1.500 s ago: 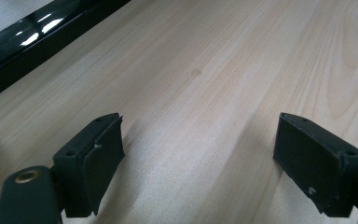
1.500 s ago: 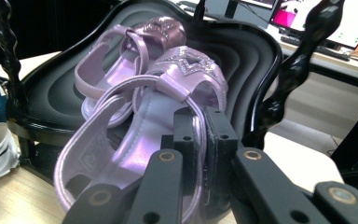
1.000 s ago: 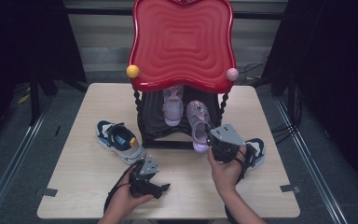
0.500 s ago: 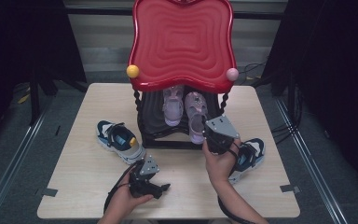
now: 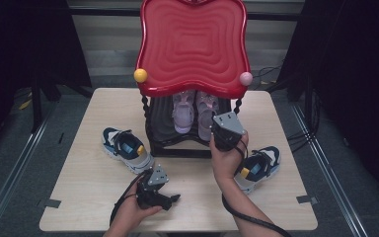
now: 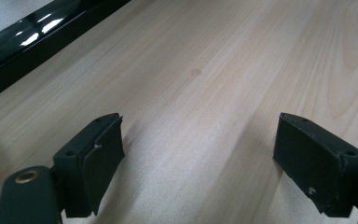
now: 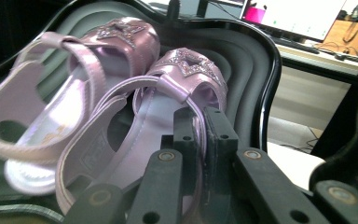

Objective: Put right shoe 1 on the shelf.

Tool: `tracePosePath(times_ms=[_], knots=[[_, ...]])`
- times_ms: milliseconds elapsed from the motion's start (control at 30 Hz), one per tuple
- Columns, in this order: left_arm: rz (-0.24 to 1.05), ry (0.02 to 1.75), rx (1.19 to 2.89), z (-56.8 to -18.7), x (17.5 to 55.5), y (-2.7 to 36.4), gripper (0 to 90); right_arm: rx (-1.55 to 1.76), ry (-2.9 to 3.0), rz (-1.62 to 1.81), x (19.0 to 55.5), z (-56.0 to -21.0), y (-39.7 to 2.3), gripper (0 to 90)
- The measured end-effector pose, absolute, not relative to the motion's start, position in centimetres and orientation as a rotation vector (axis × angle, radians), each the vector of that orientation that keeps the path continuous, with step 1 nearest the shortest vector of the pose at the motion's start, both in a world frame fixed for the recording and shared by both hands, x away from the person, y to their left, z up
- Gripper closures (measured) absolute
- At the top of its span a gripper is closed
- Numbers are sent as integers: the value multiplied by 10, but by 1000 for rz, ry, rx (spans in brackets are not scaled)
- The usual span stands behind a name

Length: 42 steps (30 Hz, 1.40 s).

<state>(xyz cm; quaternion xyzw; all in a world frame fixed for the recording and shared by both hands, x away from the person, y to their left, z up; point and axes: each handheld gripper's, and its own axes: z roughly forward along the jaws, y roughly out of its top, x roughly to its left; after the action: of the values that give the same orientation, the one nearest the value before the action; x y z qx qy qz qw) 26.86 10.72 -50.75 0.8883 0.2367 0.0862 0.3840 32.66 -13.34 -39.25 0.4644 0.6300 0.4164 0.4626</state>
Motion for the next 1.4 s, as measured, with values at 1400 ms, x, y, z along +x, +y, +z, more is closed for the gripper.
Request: tracePosePath(times_ms=[1400], knots=[[224,604,2266,-508,268,108,153,1114,1564,958,347,-409,-121,825]])
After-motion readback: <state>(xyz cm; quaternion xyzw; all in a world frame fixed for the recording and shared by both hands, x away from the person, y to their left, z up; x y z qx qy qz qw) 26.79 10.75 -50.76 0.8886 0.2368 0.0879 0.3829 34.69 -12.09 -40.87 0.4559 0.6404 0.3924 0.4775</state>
